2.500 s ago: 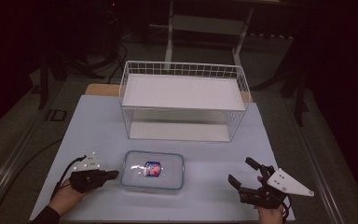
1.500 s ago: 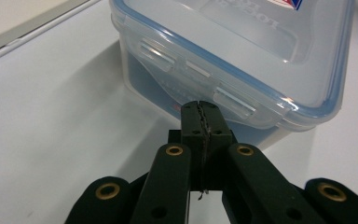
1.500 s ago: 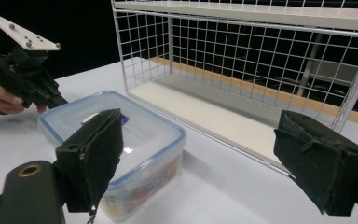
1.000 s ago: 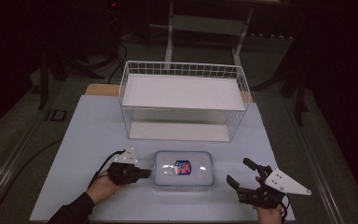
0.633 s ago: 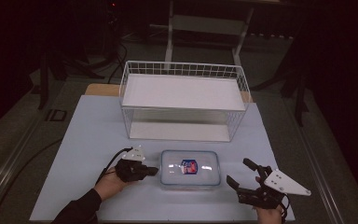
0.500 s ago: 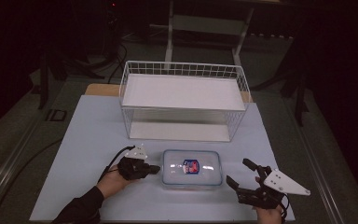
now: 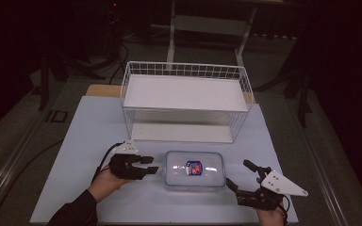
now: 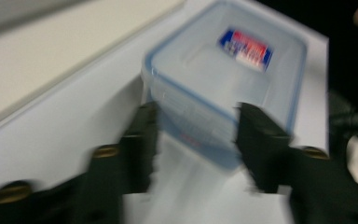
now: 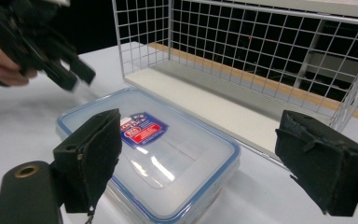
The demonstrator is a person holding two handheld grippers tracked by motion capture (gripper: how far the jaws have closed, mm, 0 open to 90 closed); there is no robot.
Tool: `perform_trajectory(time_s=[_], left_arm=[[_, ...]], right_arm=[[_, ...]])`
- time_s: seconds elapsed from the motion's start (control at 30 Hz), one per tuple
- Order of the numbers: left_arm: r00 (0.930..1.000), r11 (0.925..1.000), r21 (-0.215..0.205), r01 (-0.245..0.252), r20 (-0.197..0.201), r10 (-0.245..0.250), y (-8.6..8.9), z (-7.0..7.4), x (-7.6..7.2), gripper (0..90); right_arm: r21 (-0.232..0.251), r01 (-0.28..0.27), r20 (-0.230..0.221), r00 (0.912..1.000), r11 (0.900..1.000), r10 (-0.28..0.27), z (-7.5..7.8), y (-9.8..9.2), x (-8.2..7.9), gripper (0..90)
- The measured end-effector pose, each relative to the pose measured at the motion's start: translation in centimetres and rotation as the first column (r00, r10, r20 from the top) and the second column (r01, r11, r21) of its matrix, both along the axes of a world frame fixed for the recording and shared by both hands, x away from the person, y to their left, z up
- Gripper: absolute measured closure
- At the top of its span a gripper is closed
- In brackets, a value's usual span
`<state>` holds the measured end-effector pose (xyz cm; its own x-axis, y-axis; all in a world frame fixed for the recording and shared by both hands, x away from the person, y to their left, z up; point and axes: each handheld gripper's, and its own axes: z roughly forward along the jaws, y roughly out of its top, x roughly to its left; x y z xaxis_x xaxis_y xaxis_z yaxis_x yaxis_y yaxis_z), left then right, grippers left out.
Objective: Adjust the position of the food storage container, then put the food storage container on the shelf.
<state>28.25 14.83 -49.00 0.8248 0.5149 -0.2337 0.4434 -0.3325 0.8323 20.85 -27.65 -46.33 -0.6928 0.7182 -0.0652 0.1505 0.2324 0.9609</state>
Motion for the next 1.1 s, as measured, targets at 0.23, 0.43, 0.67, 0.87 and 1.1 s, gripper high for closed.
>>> perform_trajectory(time_s=[0.23, 0.43, 0.67, 0.87, 1.1], left_arm=[[0.9994, 0.9981, -0.059, -0.019, 0.027, 0.020, -1.1, 2.9, -1.1, 4.1], [0.9983, 0.9952, -0.084, -0.051, 0.023, 0.053, -2.3, 4.1, -1.4, 2.3], [0.9948, 0.9924, -0.093, -0.080, -0.070, 0.074, -3.1, 4.6, -0.2, 2.4], [0.9784, 0.9852, -0.121, -0.121, -0.182, 0.098, -3.1, 2.9, 1.0, 3.1], [0.9328, 0.9752, -0.149, -0.164, -0.345, 0.104, -3.4, 0.9, 2.4, 2.7]], right_arm=[[-0.003, -0.027, -0.016, 0.9995, 1.000, 0.027, 0.2, 0.2, 0.5, 10.7], [-0.057, -0.013, 0.026, 0.9996, 0.998, 0.015, 0.8, 0.6, 0.6, 10.2], [-0.033, -0.042, -0.004, 0.9991, 0.999, 0.042, 1.8, 0.7, 1.6, 14.4], [0.001, -0.025, -0.058, 0.9980, 1.000, 0.025, 1.6, 0.3, 2.2, 13.9], [0.024, 0.004, -0.181, 0.9835, 1.000, 0.000, 1.4, 0.4, 3.4, 10.5]])
